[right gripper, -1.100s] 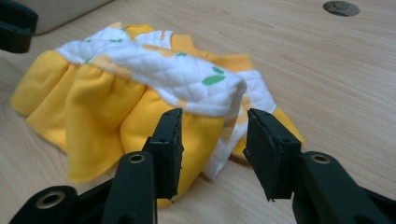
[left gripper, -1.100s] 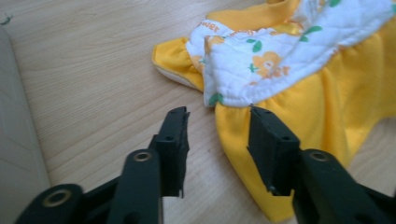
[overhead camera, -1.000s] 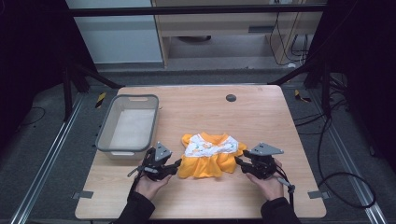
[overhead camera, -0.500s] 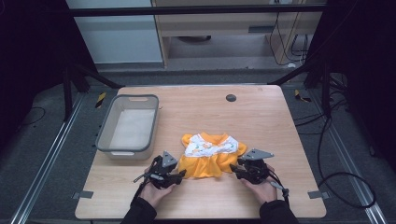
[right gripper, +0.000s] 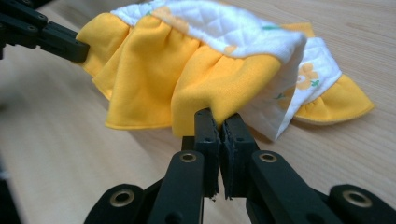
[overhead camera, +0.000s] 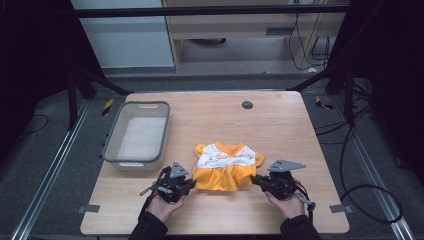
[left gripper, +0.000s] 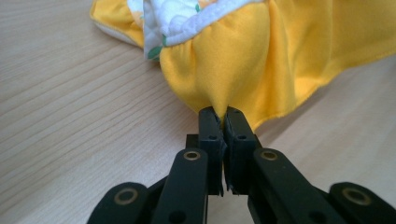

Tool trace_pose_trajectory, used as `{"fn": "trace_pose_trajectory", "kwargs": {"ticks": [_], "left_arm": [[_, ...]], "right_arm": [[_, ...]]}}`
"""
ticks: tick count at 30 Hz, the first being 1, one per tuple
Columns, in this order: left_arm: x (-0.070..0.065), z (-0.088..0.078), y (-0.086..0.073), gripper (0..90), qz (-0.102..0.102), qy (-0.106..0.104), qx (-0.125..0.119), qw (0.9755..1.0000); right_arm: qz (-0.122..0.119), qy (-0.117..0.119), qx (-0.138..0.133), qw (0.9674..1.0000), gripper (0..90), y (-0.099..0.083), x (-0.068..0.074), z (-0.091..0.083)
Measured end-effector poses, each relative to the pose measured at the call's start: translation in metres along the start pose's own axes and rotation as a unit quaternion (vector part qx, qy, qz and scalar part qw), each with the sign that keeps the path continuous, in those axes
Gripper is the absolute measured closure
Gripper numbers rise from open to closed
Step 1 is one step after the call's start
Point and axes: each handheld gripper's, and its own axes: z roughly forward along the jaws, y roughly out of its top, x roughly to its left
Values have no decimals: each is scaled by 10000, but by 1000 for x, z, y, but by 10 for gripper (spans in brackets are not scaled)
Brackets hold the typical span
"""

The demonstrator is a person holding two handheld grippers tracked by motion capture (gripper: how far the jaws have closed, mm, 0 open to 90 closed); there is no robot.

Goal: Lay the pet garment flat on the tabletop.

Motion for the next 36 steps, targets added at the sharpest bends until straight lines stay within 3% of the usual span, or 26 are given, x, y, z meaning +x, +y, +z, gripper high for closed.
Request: {"fn": "trace_pose_trajectory", "kwargs": {"ticks": [3, 6, 8, 9, 12, 13, 16, 17, 19, 20, 21, 22, 23, 24, 25, 26, 27, 32, 36], "left_arm": [[-1, -15, -3, 870, -20, -174, 28, 9998], [-5, -23, -12, 870, -20, -285, 154, 9995], [-6, -25, -15, 869, -8, -302, 219, 9993], [-9, -27, -22, 868, 50, -268, 306, 9992], [-12, -26, -26, 865, 132, -203, 385, 9990], [-14, -22, -29, 863, 152, -189, 465, 9986], [-16, -16, -30, 852, 215, -170, 608, 9978], [-17, -15, -31, 790, 220, -151, 601, 9978], [-16, -19, -29, 734, 244, -50, 336, 9991], [-16, -19, -29, 715, 244, -50, 336, 9991], [-15, -26, -25, 692, 207, 0, 19, 9998], [-15, -26, -25, 691, 207, 0, 19, 9998], [-13, -33, -20, 685, 201, 44, -264, 9994], [-13, -33, -20, 686, 201, 44, -264, 9994], [-13, -36, -14, 686, 238, 74, -455, 9987], [-13, -36, -14, 690, 238, 74, -455, 9987], [-13, -37, -9, 695, 281, 115, -530, 9981], [-12, -24, 8, 734, 434, 133, -638, 9969], [-5, 6, 26, 778, 367, 152, -538, 9978]], "right_arm": [[69, 172, -2, 9998, 862, -3, 1, -17], [116, 323, 172, 9993, 863, -11, 4, -28], [134, 360, 239, 9990, 863, -15, 5, -31], [140, 365, 404, 9984, 862, -23, 8, -36], [147, 314, 543, 9979, 859, -31, 9, -38], [84, 153, 657, 9977, 854, -37, 10, -37], [-53, -41, 653, 9978, 811, -40, 9, -33], [-82, -161, 654, 9977, 769, -41, 7, -30], [-123, -238, 510, 9983, 741, -41, 6, -31], [-142, -245, 399, 9988, 724, -40, 6, -33], [-154, -290, 277, 9991, 718, -40, 5, -34], [-147, -327, 180, 9992, 716, -39, 5, -36], [-173, -333, 71, 9993, 704, -38, 4, -37], [-173, -333, 71, 9993, 704, -38, 4, -37], [-111, -361, -131, 9992, 702, -35, 5, -39], [-111, -361, -131, 9992, 702, -35, 5, -39], [-159, -411, -332, 9985, 696, -30, 4, -38], [-170, -441, -464, 9978, 686, -22, 2, -33], [-228, -427, -388, 9981, 723, -10, -2, -14]]}}
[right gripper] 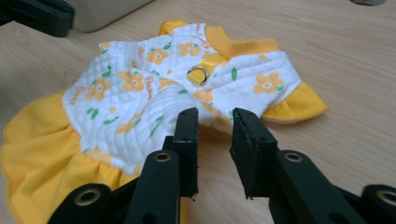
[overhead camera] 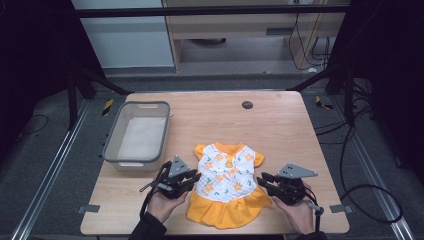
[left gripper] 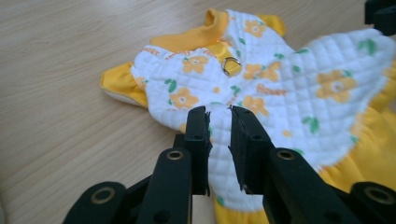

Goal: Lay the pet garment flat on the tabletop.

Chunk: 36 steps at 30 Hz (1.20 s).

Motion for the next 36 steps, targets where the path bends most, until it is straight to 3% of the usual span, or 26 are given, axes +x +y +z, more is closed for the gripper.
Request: {"fn": "trace_pose_trajectory", "kwargs": {"ticks": [4, 6, 9, 14, 20, 24, 28, 29, 31, 32, 36], "left_arm": [[3, 17, 4, 809, 3, -9, 20, 10000], [6, 34, 3, 827, 5, -117, 173, 9998], [4, 47, -3, 831, 109, -154, 468, 9987], [1, 47, -16, 836, 171, -230, 737, 9969], [-2, 47, -22, 831, 185, -268, 848, 9959], [-4, 48, -22, 801, 229, -242, 868, 9957], [2, 40, -14, 709, 206, -153, 663, 9975], [10, 34, -6, 685, 153, -39, 404, 9991], [15, 31, 0, 619, 122, 62, 281, 9995], [23, 30, 7, 598, 103, 230, 111, 9996], [37, 37, 17, 527, -5, 407, 86, 9991]], "right_arm": [[23, 66, -80, 9999, 779, 10, -2, 11], [59, 183, -72, 9998, 841, 18, -2, 23], [68, 329, 182, 9993, 891, 18, 0, 37], [-159, 511, 618, 9967, 895, 9, 11, 40], [-340, 470, 1020, 9931, 880, -7, 17, 40], [-418, 392, 1149, 9917, 844, -11, 18, 46], [-438, 265, 868, 9949, 773, -3, 14, 43], [-387, 212, 731, 9963, 749, 1, 12, 42], [-335, 139, 601, 9975, 725, 5, 8, 41], [-200, -21, 435, 9989, 665, 13, 1, 41], [-142, -366, 286, 9988, 586, 25, -17, 51]]}}
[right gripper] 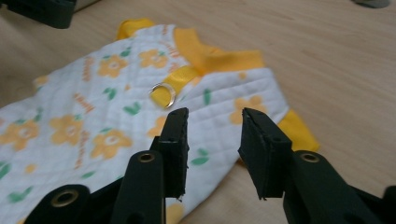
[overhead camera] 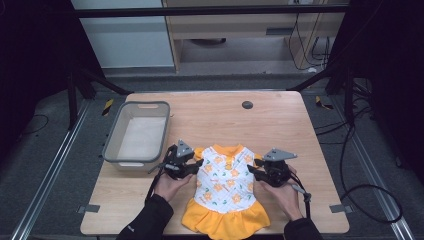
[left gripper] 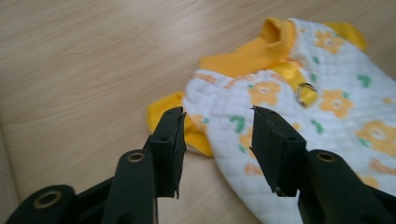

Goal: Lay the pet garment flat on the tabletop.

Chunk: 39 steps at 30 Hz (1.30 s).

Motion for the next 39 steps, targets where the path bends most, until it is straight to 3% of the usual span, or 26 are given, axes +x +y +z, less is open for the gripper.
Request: {"fn": "trace_pose_trajectory", "kwargs": {"ticks": [2, 4, 7, 14, 19, 20, 22, 23, 26, 30, 31, 32, 33, 37, 38, 39], "left_arm": [[10, 14, 7, 505, -1, 234, 34, 9997], [12, 19, 9, 497, 10, 299, 87, 9995], [19, 41, 11, 485, -6, 512, 259, 9984], [29, 67, 0, 505, -315, 425, 551, 9971], [27, 69, -1, 634, -572, 263, 595, 9962], [27, 69, -1, 676, -572, 263, 595, 9962], [22, 69, 0, 699, -512, 325, 601, 9964], [18, 69, 1, 776, -443, 344, 629, 9964], [15, 69, 2, 848, -408, 373, 664, 9963], [16, 66, 4, 871, -408, 382, 634, 9964], [18, 59, 7, 872, -364, 486, 455, 9971], [18, 59, 7, 873, -364, 486, 455, 9971], [22, 52, 13, 874, -424, 609, 201, 9970], [31, 47, 30, 872, -372, 1038, 20, 9939], [31, 47, 30, 869, -372, 1038, 20, 9939], [38, 48, 38, 857, -466, 1173, 50, 9920]], "right_arm": [[68, -119, 14, 9999, 557, 5, -9, 9], [150, -207, 116, 9996, 556, 7, -16, 19], [206, -371, 297, 9987, 546, 5, -27, 34], [375, -389, 480, 9974, 554, -4, -40, 52], [454, -222, 513, 9974, 706, -4, -40, 54], [454, -222, 513, 9974, 706, -4, -40, 54], [436, -155, 530, 9975, 788, -3, -38, 54], [393, -154, 555, 9976, 824, -2, -37, 54], [352, -150, 605, 9974, 840, 1, -36, 54], [230, -161, 446, 9986, 841, 7, -37, 51], [153, -167, 328, 9992, 840, 16, -38, 49], [120, -169, 246, 9995, 840, 21, -39, 49], [106, -173, 171, 9996, 839, 27, -41, 49], [83, -212, -161, 9996, 830, 48, -44, 55], [83, -212, -161, 9996, 830, 48, -44, 55], [57, -367, -249, 9990, 800, 58, -45, 62]]}}
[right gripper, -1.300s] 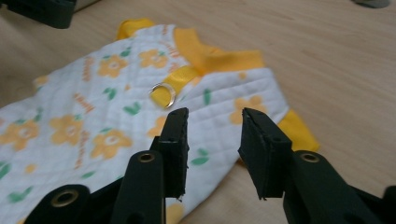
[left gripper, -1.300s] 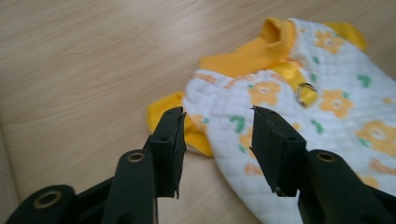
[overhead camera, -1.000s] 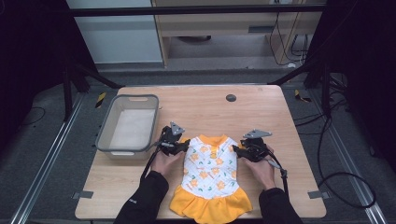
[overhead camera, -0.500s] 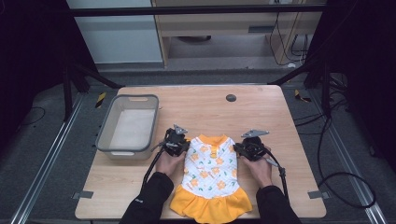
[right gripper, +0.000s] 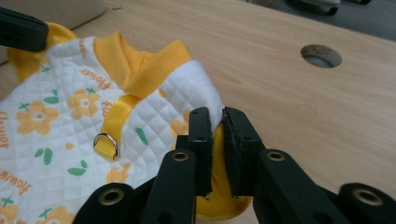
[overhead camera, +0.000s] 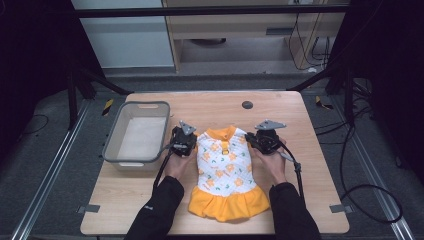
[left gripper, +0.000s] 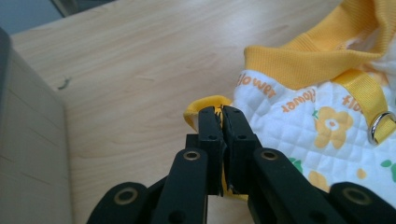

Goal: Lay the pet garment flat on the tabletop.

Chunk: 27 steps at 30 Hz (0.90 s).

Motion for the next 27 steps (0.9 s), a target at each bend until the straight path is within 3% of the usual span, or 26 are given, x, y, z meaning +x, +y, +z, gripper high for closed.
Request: {"fn": "trace_pose_trajectory", "kwargs": {"ticks": [1, 2, 3, 5, 7, 10, 12, 13, 15, 18, 23, 27], "left_arm": [[0, 0, 0, 834, 0, 0, 0, 10000], [4, 2, 5, 780, -83, 173, 7, 9998], [6, 1, 7, 721, -125, 198, -32, 9997], [8, -3, 7, 672, -253, 59, -103, 9996], [8, -10, 7, 633, -203, -2, -179, 9996], [5, -22, 6, 586, -237, -304, -233, 9990], [1, -31, 4, 564, -153, -508, -250, 9983], [1, -31, 4, 558, -153, -508, -250, 9983], [-8, -47, -4, 543, 39, -756, -241, 9968], [-15, -57, -12, 543, 158, -887, -263, 9956], [-30, -82, -40, 676, 323, -1218, -176, 9919], [-36, -91, -58, 759, 378, -1416, -39, 9892]], "right_arm": [[-57, -68, 5, 10000, 768, 2, 0, 3], [-66, -165, 25, 9998, 745, 5, 0, 6], [-84, -262, -3, 9996, 732, 6, 0, 7], [-17, -288, -113, 9995, 684, 9, -2, 4], [-35, -334, -197, 9992, 660, 11, -3, -3], [34, -228, -244, 9994, 652, 12, -4, -17], [48, -128, -229, 9996, 654, 12, -1, -27], [48, -128, -229, 9996, 654, 12, -1, -27], [2, 34, -261, 9997, 682, 6, 7, -43], [-79, 157, -231, 9996, 717, 0, 13, -54], [-22, 611, 8, 9981, 870, -29, 25, -81], [44, 795, 76, 9968, 899, -45, 30, -90]]}}
